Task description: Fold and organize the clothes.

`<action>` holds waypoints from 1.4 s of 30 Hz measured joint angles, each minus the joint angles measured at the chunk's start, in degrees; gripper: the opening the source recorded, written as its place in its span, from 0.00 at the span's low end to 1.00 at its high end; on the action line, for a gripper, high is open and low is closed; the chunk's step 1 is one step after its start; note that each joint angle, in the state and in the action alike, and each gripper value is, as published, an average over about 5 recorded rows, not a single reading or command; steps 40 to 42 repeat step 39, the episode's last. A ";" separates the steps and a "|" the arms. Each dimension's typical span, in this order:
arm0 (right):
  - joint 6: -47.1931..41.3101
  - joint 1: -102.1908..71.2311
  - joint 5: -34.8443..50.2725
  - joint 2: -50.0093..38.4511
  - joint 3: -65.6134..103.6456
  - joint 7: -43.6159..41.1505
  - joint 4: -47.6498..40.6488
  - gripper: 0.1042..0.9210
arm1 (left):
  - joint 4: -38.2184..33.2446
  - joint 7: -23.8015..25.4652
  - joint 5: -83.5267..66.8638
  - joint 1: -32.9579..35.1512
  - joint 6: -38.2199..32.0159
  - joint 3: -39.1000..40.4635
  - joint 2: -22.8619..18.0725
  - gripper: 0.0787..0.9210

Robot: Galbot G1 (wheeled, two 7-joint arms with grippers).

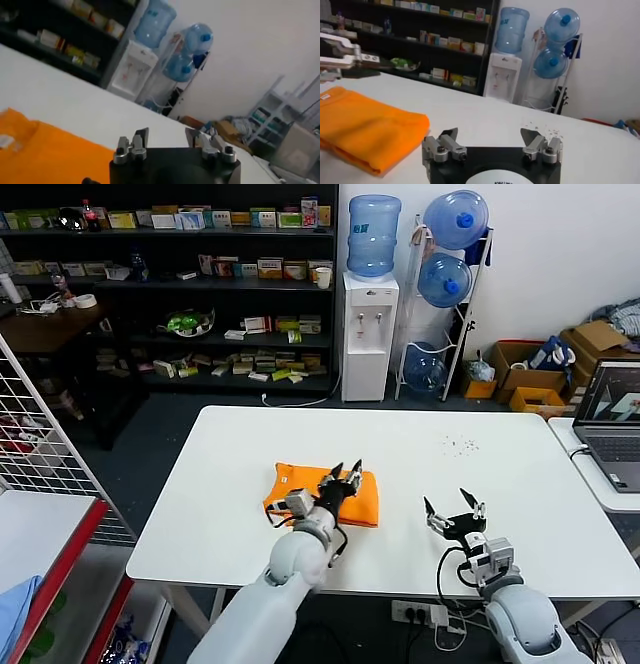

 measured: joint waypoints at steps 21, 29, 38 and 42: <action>-0.89 0.06 -9.28 10.89 10.47 -8.25 -0.99 0.88 | -7.75 10.34 32.82 20.38 -11.67 -18.13 14.44 0.88; -1.10 -0.52 -12.02 14.53 13.70 -10.32 0.12 0.88 | -9.77 13.49 37.15 23.59 -10.57 -24.78 13.59 0.88; -1.09 -0.83 -13.09 16.39 15.93 -11.66 0.31 0.88 | -10.18 14.55 38.80 25.03 -10.46 -28.26 13.57 0.88; -1.08 -0.83 -13.12 16.46 16.03 -11.72 0.31 0.88 | -10.21 14.57 38.85 25.05 -10.45 -28.39 13.56 0.88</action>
